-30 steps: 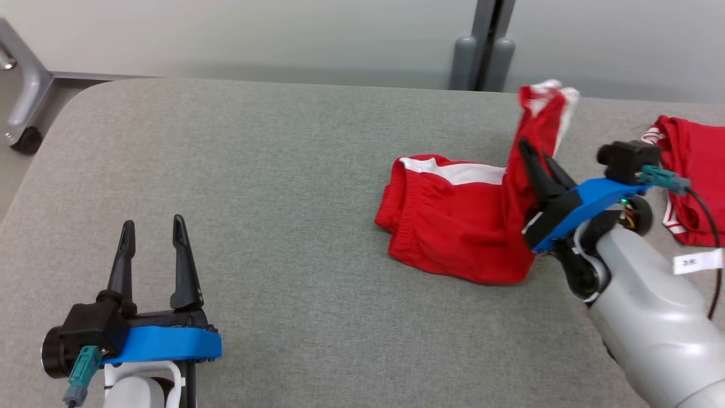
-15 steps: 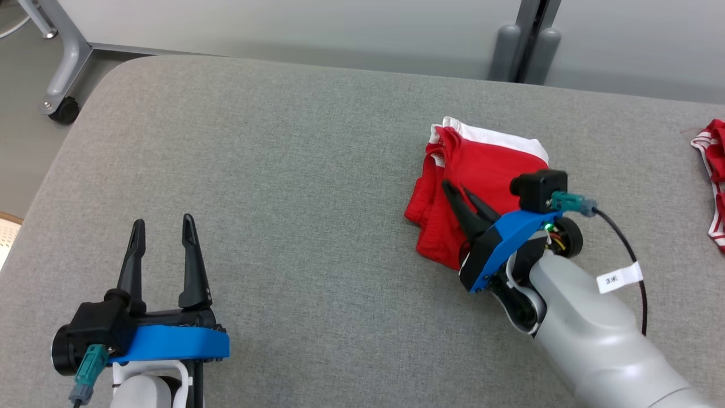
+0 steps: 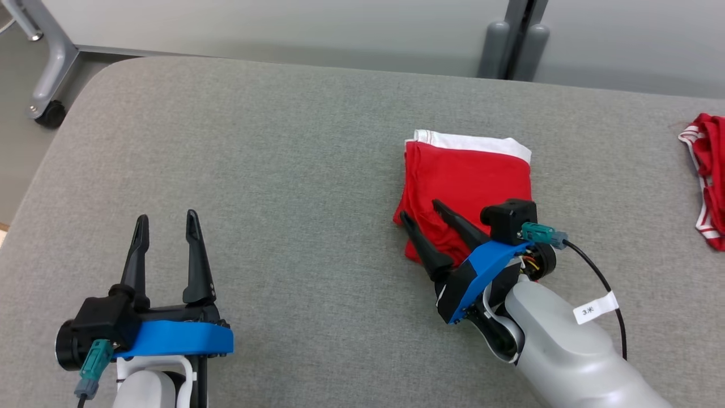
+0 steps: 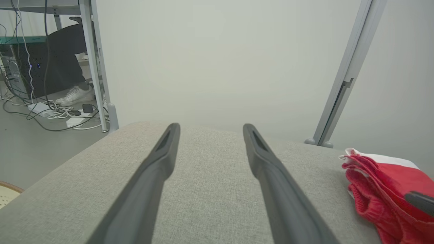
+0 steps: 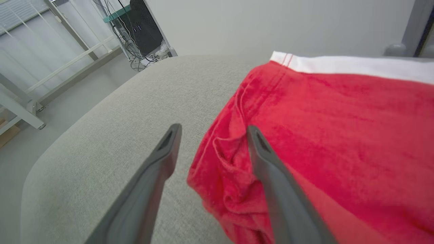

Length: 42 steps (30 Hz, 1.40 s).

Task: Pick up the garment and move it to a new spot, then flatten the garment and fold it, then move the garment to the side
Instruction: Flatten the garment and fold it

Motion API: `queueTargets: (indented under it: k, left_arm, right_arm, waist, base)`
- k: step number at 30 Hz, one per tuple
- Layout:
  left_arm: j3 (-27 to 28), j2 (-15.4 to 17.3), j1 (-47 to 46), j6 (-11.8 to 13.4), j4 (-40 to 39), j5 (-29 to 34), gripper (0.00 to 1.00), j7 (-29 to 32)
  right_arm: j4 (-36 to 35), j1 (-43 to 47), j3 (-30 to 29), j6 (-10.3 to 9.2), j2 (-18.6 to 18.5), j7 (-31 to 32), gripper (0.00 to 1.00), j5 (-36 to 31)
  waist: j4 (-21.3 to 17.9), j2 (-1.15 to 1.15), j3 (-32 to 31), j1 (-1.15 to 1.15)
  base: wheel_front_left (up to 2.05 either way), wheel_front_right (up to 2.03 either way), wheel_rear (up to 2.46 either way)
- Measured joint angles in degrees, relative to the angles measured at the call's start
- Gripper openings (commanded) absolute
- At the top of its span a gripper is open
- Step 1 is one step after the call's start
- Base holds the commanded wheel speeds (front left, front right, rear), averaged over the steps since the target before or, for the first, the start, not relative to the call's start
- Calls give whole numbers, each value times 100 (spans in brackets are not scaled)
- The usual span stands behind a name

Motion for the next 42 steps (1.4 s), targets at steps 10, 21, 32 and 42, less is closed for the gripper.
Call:
queueTargets:
  k: [10, 21, 32, 42]
  left_arm:
    - [79, 7, -68, -80, 66, 134, 100, 0]
    - [254, 79, 59, -100, 108, 208, 100, -1]
    - [304, 213, 413, -93, 123, 287, 100, 0]
    - [170, 318, 684, -49, -81, 380, 100, 142]
  right_arm:
    - [-915, 428, -953, 0, -363, -114, 100, -647]
    - [-1939, 1501, -2614, 0, -425, -113, 100, -1475]
    - [-2886, 2464, -3635, 0, -178, 15, 100, -2152]
    - [-3764, 3306, -4172, 0, 122, 422, 100, -2574]
  waist:
    - [-555, 0, -156, 0]
    - [-1143, 0, -446, 0]
    - [-1331, 0, -780, 0]
    - [-1254, 0, -957, 0]
  base:
    - [0, 0, 0]
    - [0, 0, 0]
    - [0, 0, 0]
    - [0, 0, 0]
